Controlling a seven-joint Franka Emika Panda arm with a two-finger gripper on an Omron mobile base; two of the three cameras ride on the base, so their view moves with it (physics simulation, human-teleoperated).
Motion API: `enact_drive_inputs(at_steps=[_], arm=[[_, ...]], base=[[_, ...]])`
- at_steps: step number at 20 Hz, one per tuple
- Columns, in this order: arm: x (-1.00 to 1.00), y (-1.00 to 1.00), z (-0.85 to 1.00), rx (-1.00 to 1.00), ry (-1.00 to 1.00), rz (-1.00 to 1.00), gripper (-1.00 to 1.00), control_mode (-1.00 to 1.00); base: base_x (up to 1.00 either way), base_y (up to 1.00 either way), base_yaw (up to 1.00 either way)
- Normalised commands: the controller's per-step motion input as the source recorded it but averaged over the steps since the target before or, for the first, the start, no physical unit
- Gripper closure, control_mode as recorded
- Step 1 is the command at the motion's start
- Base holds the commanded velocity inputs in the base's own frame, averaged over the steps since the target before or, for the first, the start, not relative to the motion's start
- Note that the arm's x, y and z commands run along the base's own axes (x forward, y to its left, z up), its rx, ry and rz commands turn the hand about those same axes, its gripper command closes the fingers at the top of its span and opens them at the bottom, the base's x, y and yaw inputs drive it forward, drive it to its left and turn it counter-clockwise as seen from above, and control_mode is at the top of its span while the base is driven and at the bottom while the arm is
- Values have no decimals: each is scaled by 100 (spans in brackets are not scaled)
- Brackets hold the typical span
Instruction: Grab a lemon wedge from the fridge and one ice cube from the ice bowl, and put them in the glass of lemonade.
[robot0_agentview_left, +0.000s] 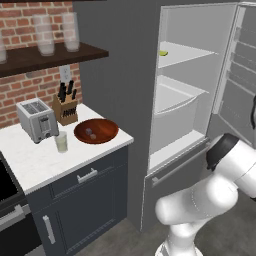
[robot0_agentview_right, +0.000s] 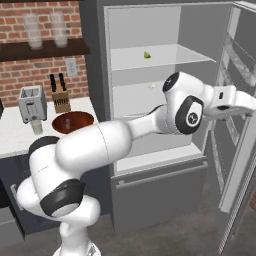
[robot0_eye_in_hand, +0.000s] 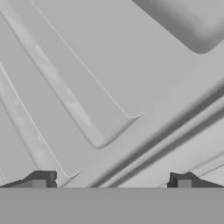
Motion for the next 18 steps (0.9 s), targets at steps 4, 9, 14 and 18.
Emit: enact_drive_inputs(at_steps=[4,9,14,18], arm=[[-3,0,5,0,-12,0,-100,-100],[0,1,0,0,-9,0,-100,-100],[52,4,0,0,-8,1,-100,-100],[100,-20,0,0,0,1,-100,-100]], base=[[0,0,0],[0,0,0],[0,0,0],[0,0,0]])
